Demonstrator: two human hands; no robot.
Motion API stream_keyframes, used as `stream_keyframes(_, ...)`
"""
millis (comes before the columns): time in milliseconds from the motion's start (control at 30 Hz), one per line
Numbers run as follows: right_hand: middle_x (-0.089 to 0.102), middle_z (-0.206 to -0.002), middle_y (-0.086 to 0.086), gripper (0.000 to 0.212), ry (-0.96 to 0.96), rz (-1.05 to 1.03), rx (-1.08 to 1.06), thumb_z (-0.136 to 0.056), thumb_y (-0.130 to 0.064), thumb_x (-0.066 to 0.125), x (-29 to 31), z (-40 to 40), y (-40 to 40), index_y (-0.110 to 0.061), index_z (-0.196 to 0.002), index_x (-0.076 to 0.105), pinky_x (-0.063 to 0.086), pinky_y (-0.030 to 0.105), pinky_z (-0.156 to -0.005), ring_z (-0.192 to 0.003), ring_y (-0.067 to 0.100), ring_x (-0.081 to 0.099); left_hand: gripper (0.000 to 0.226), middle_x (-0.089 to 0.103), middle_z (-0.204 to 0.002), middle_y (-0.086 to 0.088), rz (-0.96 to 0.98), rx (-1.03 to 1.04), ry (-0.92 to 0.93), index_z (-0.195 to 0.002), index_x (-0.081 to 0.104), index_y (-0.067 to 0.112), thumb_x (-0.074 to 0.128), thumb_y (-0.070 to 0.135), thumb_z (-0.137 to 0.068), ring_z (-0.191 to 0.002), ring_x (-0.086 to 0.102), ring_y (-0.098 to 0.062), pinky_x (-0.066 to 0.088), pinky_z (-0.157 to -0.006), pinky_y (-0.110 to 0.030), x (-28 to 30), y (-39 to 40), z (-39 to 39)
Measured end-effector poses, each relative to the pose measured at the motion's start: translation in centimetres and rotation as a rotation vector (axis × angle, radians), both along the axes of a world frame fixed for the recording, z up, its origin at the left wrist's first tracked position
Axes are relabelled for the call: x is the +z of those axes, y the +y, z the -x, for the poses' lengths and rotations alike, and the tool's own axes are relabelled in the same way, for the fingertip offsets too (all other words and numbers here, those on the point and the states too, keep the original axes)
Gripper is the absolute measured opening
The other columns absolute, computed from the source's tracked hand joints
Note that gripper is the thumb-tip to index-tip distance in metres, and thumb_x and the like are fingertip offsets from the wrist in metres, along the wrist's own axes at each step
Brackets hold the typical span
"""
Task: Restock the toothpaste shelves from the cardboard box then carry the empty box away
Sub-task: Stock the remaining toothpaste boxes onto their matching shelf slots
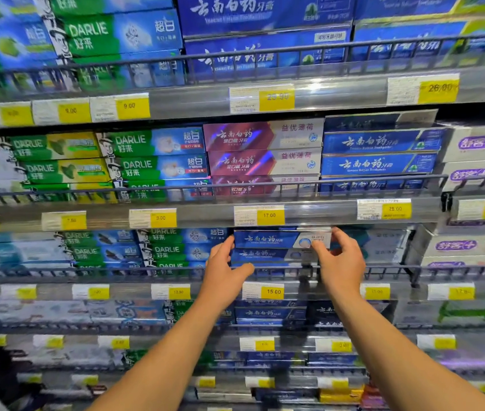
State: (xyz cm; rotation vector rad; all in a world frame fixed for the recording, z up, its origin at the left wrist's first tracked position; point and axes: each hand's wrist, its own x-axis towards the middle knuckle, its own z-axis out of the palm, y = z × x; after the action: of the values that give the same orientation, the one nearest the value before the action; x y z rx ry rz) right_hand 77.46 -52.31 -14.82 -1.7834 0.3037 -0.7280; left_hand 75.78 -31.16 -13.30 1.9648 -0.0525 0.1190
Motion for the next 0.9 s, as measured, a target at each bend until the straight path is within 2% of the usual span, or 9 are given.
stream_keyframes(167,0.058,-0.118,0.004,0.051,0.027,0.009,-0.009,-0.088,-0.024,0.069,0.0,-1.2,0.2,-0.011,-0.135,0.054,0.038,0.028,-0.079,-0.079,0.011,0.05,0.074,0.034,-0.151,0.004,0.031,0.006,0.02,-0.153,0.025,0.022,0.065,0.019,-0.091,-0.134,0.038,-0.018,0.038,-0.106,-0.038,0.2,0.0,-0.2)
stream_keyframes(333,0.059,-0.122,0.005,0.051,0.058,0.033,0.018,-0.087,-0.027,0.07,-0.2,-2.1,-0.1,-0.01,-0.134,0.056,0.041,0.03,-0.081,-0.078,0.009,0.049,0.065,0.044,-0.147,0.004,0.119,0.052,0.032,-0.152,0.03,0.02,0.06,0.014,-0.094,-0.121,0.043,-0.011,0.039,-0.091,-0.029,0.3,0.3,-0.2)
stream_keyframes(400,0.06,-0.123,0.006,0.051,0.072,0.027,0.031,-0.086,-0.03,0.071,-0.3,-2.5,-0.2,-0.011,-0.132,0.057,0.044,0.033,-0.082,-0.08,0.01,0.052,0.062,0.046,-0.144,0.004,0.125,0.073,0.029,-0.149,0.034,0.021,0.06,0.013,-0.094,-0.121,0.048,-0.015,0.041,-0.088,-0.029,0.3,0.5,-0.1)
stream_keyframes(500,0.058,-0.127,0.005,0.052,0.073,0.02,0.036,-0.086,-0.029,0.071,-0.4,-2.6,-0.1,-0.01,-0.133,0.056,0.044,0.033,-0.088,-0.089,0.012,0.052,0.063,0.048,-0.143,0.005,0.123,0.076,0.026,-0.149,0.035,0.022,0.061,0.015,-0.092,-0.122,0.051,-0.019,0.045,-0.093,-0.032,0.4,0.6,-0.2)
stream_keyframes(600,0.057,-0.126,0.005,0.052,0.061,0.019,0.03,-0.087,-0.028,0.07,-0.4,-2.4,0.0,-0.01,-0.133,0.055,0.041,0.03,-0.082,-0.077,0.006,0.049,0.064,0.045,-0.146,0.004,0.136,0.064,0.026,-0.15,0.034,0.022,0.061,0.015,-0.093,-0.127,0.047,-0.015,0.042,-0.098,-0.029,0.5,0.5,-0.1)
stream_keyframes(700,0.059,-0.119,0.004,0.046,0.051,0.015,0.032,-0.085,-0.026,0.071,-0.3,-2.3,0.1,-0.013,-0.128,0.059,0.042,0.031,-0.079,-0.077,0.008,0.053,0.064,0.044,-0.148,0.002,0.166,0.061,0.035,-0.15,0.034,0.021,0.062,0.015,-0.092,-0.129,0.047,-0.014,0.041,-0.101,-0.03,0.5,0.4,-0.1)
stream_keyframes(767,0.06,-0.116,0.002,0.044,0.051,0.018,0.035,-0.084,-0.026,0.072,-0.3,-2.3,0.1,-0.015,-0.125,0.06,0.044,0.033,-0.08,-0.081,0.012,0.056,0.064,0.045,-0.147,0.002,0.182,0.068,0.035,-0.149,0.035,0.021,0.063,0.015,-0.092,-0.128,0.048,-0.014,0.041,-0.103,-0.031,0.5,0.3,0.0)
stream_keyframes(833,0.06,-0.114,0.0,0.043,0.053,0.029,0.038,-0.084,-0.026,0.071,-0.3,-2.2,0.0,-0.016,-0.125,0.06,0.044,0.033,-0.079,-0.08,0.01,0.056,0.062,0.046,-0.146,0.002,0.196,0.078,0.035,-0.148,0.037,0.02,0.063,0.015,-0.092,-0.125,0.05,-0.013,0.042,-0.104,-0.033,0.4,0.3,0.2)
stream_keyframes(900,0.061,-0.114,0.001,0.042,0.058,0.042,0.047,-0.085,-0.027,0.071,-0.3,-2.3,-0.1,-0.016,-0.124,0.061,0.047,0.036,-0.082,-0.088,0.015,0.058,0.06,0.047,-0.145,0.002,0.201,0.083,0.034,-0.147,0.039,0.02,0.063,0.014,-0.092,-0.119,0.05,-0.01,0.042,-0.105,-0.034,0.5,0.4,0.4)
